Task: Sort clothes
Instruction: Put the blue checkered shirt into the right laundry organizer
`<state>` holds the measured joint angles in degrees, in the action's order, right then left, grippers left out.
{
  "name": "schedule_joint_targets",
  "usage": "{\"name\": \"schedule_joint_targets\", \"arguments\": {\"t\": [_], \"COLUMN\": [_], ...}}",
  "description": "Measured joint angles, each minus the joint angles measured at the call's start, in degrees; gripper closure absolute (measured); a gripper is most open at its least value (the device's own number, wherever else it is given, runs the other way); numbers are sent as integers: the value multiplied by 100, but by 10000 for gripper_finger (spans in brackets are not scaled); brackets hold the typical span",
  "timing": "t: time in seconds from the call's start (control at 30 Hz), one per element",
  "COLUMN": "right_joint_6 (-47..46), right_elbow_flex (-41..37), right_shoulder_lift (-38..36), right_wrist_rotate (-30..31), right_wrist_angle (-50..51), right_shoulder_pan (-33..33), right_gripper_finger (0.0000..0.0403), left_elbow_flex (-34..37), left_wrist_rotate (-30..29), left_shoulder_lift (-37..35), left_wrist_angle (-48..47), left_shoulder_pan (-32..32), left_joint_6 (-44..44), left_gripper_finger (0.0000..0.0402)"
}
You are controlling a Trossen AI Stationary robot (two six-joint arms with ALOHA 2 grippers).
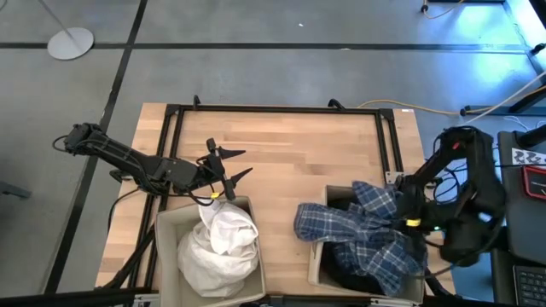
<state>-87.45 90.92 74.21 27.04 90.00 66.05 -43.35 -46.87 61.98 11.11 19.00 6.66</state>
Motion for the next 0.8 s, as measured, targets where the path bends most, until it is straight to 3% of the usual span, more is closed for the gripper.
{"name": "schedule_joint_targets", "arguments": {"t": [0.2, 0.5, 0.63, 0.8], "right_joint_6": [-851, -32, 137, 134], "right_elbow_flex": [-2136, -4639, -5275, -5415], "right_shoulder_lift": [-376, -460, -476, -474], "right_wrist_rotate": [-725, -743, -824, -858], "right_wrist_angle": [-490, -3265, -4118, -4258], "right_shoulder_pan": [32, -362, -603, -724], "right_gripper_finger": [388, 389, 388, 387], "left_elbow_flex": [0, 0, 0, 0], "left_wrist_rotate": [1, 0, 0, 2], "left_shoulder_lift": [0, 0, 0, 0], "left_wrist_angle": [42, 47, 24, 20], "left_shoulder_pan": [0, -122, -155, -153], "left_joint_6": [-2, -47, -122, -122], "left_gripper_finger": [150, 150, 150, 150]}}
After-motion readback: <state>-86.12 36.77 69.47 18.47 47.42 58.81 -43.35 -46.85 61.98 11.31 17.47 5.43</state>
